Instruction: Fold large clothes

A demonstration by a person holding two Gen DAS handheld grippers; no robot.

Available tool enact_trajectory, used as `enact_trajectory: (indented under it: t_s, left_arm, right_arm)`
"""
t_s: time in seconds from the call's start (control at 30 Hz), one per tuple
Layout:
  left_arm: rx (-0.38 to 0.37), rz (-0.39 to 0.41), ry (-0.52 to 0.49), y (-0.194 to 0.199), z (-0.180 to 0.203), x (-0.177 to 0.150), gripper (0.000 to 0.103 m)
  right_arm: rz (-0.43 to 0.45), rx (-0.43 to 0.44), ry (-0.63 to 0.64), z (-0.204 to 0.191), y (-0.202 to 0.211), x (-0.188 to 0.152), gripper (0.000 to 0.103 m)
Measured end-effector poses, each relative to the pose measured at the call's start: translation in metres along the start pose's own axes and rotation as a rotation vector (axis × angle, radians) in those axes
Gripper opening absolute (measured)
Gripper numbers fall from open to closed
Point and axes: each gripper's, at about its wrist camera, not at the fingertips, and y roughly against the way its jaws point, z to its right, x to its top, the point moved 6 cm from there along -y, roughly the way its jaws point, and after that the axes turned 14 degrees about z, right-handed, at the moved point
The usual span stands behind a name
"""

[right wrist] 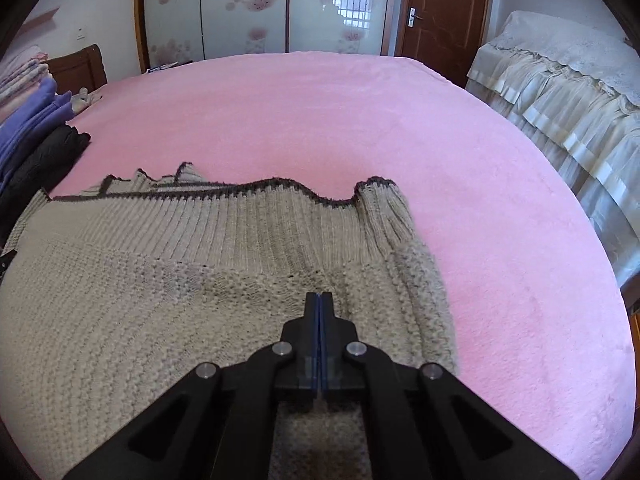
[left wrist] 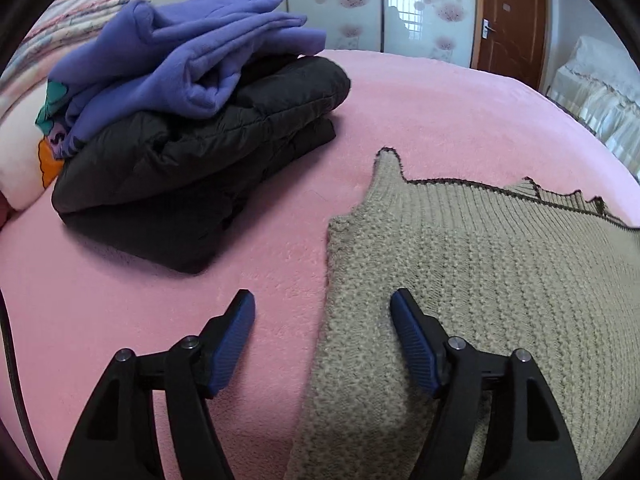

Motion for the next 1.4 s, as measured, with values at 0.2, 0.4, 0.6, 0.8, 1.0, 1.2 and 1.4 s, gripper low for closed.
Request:
enact_trajectory:
  t_s: [0.2,0.4,0.6,0.8,1.0,1.2,1.4]
  left_arm:
    - [0.022,-0.033,-0.025,0.007,0.001,0.013,0.072]
    - [-0.024,-0.009,-0.002,0.071,0.014,0.051,0.074]
    - [-0.059,0.094,-0.081,0.17,0.036,0.092,0.096]
    - [-0.123,0.123,-0.053,0.247,0.054,0.099,0.102]
    - [-0.114,0.111,0.034,0.291,0.055,0.072,0.102]
    - [-0.138,0.047,0.134,0.293,0.048,0.019,0.102]
    - [-0.147,0.025,0.233,0.265,0.027,-0.028,0.102]
  right_arm:
    - [-0.024,-0.03,0.055,-0.01,0.01,0.002,0.0]
    - [-0.014,0.05,-0.068,-0.016,0.06,0.036,0.003]
    - [0.037,0.081,-0.129,-0.031,0.145,0.067,0.053]
    - [0.109,0.09,-0.155,-0.044,0.224,0.091,0.062]
    - [0.148,0.135,-0.167,-0.058,0.282,0.088,0.063]
    - [0.195,0.119,-0.141,-0.072,0.306,0.063,0.063]
    - [0.267,0.099,-0.125,-0.089,0.303,0.032,0.063]
